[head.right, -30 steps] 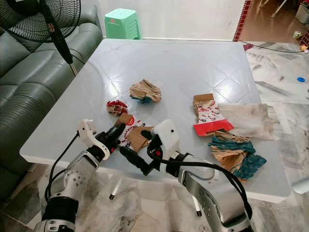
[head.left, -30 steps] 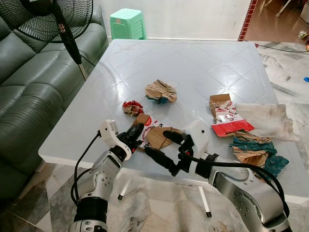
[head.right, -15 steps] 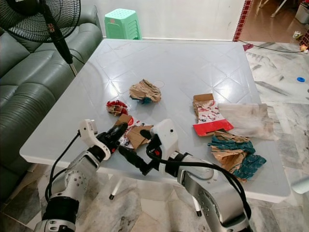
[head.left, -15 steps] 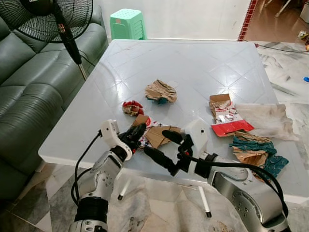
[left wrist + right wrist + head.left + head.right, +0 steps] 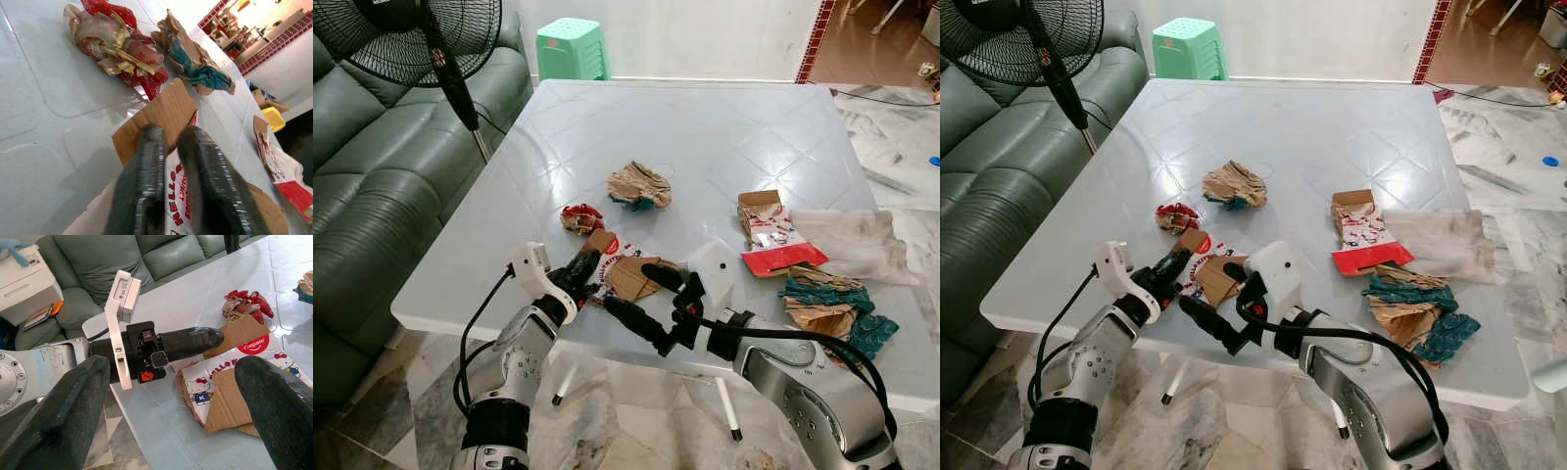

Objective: Picking trash to rubbish bin

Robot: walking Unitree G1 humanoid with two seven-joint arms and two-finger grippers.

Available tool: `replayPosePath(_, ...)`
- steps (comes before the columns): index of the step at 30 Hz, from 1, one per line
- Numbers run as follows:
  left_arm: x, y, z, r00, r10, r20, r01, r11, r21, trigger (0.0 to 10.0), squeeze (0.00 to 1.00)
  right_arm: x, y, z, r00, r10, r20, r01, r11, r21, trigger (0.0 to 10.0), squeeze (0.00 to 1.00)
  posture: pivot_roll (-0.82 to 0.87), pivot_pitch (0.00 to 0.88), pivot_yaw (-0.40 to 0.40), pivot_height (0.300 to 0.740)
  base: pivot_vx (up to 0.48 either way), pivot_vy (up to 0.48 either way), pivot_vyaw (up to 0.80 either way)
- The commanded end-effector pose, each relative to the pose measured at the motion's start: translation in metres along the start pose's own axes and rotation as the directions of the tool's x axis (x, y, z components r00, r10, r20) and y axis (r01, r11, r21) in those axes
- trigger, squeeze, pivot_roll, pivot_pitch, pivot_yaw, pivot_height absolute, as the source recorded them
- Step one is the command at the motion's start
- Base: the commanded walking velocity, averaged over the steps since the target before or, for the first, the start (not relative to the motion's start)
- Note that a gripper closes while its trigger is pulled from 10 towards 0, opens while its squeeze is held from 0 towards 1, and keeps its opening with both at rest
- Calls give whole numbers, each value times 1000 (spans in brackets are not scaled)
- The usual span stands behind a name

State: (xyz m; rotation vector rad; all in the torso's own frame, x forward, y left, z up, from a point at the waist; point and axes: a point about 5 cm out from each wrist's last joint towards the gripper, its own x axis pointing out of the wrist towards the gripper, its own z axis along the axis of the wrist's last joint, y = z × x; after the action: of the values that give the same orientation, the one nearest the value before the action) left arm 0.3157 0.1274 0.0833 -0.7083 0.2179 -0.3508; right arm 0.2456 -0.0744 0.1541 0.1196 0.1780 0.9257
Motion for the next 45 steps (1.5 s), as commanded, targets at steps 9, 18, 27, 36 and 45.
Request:
replayPosePath(9,0,1,4,999,6,32,-6,1000,-9,0,0,2,-4,1,1000,-26,7,26,1000,-7,10000,0,-76,53,28,740,0,0,0)
replayPosePath(18,1,0,5,999,2,40,-2,1000,-14,0,0,3,-5,1,999,-31,8,31,999,-7,10000,0,-78,53,29,740,0,0,0)
replayPosePath(27,1,-6,18,995,-10,100,13,1000,-23,0,0,4,-5,1,999,-35,9,35,999,-6,10000,0,-74,52,31,740,0,0,0)
replayPosePath(36,-5,-33,60,954,-70,293,35,992,121,0,0,5,-8,1,999,-50,15,50,999,-6,10000,0,-65,50,33,740,0,0,0)
replayPosePath(45,-15,-50,48,961,-156,228,38,891,452,10000,1000,7,-8,0,999,-48,17,48,999,-6,10000,0,-56,41,32,740,0,0,0)
